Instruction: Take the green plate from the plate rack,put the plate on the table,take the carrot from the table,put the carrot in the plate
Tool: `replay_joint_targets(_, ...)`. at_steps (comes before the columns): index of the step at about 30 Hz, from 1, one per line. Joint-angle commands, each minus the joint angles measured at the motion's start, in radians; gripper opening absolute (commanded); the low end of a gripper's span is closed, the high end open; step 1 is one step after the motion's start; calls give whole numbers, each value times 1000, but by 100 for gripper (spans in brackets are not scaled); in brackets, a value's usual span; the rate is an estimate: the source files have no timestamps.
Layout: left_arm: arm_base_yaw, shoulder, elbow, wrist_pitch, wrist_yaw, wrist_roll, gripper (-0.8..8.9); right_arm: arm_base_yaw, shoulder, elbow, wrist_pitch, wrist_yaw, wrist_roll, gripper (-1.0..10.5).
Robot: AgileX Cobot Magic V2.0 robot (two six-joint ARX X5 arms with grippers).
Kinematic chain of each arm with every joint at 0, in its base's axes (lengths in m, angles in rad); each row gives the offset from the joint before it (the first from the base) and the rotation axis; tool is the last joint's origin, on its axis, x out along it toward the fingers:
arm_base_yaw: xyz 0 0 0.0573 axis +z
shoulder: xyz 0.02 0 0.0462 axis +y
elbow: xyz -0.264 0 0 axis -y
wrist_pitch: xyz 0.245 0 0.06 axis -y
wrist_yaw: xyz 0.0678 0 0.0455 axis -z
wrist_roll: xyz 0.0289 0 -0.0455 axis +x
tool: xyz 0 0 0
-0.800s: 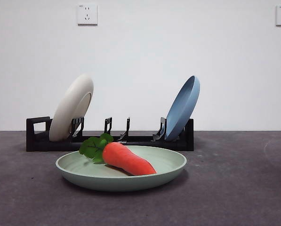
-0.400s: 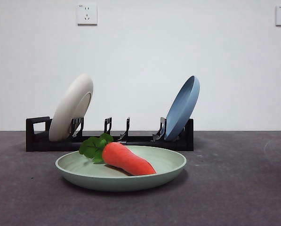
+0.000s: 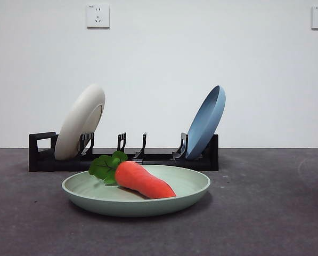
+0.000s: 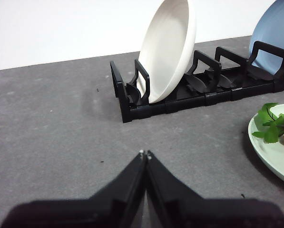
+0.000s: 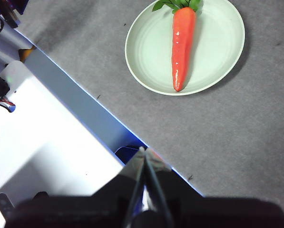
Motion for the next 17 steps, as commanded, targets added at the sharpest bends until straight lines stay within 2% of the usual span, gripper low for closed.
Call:
replay_joint_targets(1, 3, -3, -14, 4, 0, -8, -3, 2, -2, -4, 2, 3, 2, 1)
replay_joint_targets(12, 3, -3, -14, 4, 0, -8, -3, 2, -2, -4, 2, 3, 0, 1)
replay_joint_targets(14, 3, -3, -14, 4, 0, -8, -3, -7, -6, -4, 6, 10, -41, 1)
replay_joint_targets(15, 3, -3, -14, 4, 0, -8, -3, -23, -18, -4, 11, 32, -79, 1)
replay_joint_targets(17, 3, -3, -14, 5, 0, -8, -3, -74, -56, -6, 31, 70, -110, 1)
